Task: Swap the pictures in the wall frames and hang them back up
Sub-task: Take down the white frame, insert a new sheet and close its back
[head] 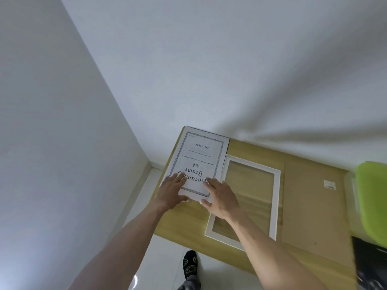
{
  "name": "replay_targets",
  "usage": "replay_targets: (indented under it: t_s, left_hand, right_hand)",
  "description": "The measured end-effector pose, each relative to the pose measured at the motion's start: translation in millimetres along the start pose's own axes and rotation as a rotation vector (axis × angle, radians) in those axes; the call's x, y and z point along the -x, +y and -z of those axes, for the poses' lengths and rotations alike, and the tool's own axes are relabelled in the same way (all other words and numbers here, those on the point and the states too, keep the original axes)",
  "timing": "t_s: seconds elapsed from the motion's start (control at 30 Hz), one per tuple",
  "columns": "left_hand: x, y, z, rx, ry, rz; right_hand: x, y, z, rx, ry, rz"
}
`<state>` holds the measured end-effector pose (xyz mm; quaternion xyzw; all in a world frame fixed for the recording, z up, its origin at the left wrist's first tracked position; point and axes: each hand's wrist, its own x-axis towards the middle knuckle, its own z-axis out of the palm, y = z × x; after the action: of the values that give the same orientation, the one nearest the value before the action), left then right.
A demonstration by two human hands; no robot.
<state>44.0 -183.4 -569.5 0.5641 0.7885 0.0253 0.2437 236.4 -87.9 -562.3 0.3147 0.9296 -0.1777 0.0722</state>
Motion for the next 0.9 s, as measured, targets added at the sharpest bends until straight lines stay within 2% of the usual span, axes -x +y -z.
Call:
replay_targets:
  t_s: [0.2, 0.37, 0.67, 0.9]
  left_hand:
    - [-2, -9, -6, 0.082, 0.078, -0.01]
    - [1, -10, -6, 0.141, 0.146, -0.022]
    - [6, -26, 10, 0.22, 0.353, -0.067]
    - [23, -11, 59, 0.228, 0.482, -0.16]
  right_hand:
    - [-12, -12, -16, 0.091, -0.051, -0.034]
    - [-17, -11, -14, 0.082, -0.012, -0.025]
    - [-10, -18, -9, 0.035, 0.216, 0.049]
    - [-1, -16, 40, -0.018, 0.466, 0.163]
